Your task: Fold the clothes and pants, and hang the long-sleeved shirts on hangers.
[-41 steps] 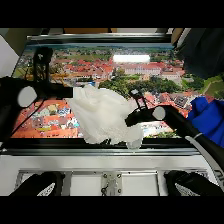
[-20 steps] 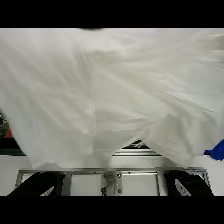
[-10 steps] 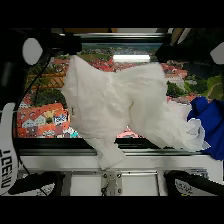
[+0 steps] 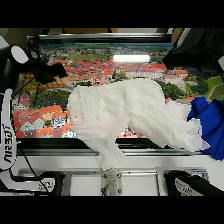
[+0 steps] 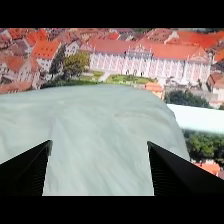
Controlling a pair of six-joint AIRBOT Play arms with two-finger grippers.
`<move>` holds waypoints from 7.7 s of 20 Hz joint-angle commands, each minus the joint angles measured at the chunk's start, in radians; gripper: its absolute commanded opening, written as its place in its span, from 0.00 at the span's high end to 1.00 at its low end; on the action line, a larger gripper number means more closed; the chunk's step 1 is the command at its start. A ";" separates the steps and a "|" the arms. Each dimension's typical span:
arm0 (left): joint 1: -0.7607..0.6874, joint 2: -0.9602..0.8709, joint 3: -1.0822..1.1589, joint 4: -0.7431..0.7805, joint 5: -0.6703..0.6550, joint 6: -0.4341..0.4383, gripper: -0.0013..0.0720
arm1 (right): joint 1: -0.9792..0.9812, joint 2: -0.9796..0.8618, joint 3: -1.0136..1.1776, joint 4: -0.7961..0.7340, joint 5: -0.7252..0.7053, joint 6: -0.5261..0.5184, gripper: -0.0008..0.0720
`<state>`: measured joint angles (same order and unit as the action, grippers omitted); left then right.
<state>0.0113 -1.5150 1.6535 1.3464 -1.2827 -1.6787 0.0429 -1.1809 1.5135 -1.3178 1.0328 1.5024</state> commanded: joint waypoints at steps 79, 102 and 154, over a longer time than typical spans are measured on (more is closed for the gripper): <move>-0.928 -0.124 -0.287 0.432 0.212 -0.369 0.97 | -0.218 0.476 -0.432 0.076 0.103 0.017 0.14; -0.932 -0.008 -0.287 0.408 0.230 -0.367 0.97 | 0.251 -0.103 -0.429 -0.418 0.143 0.946 0.49; -0.793 0.553 -0.788 -0.014 0.105 -0.273 0.97 | 0.486 0.269 -0.357 -0.251 0.574 0.492 0.98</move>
<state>-0.7532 -0.9535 0.9394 1.3933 -1.1709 -1.9495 0.4702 -0.9173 1.2358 -1.5860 1.5875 1.9594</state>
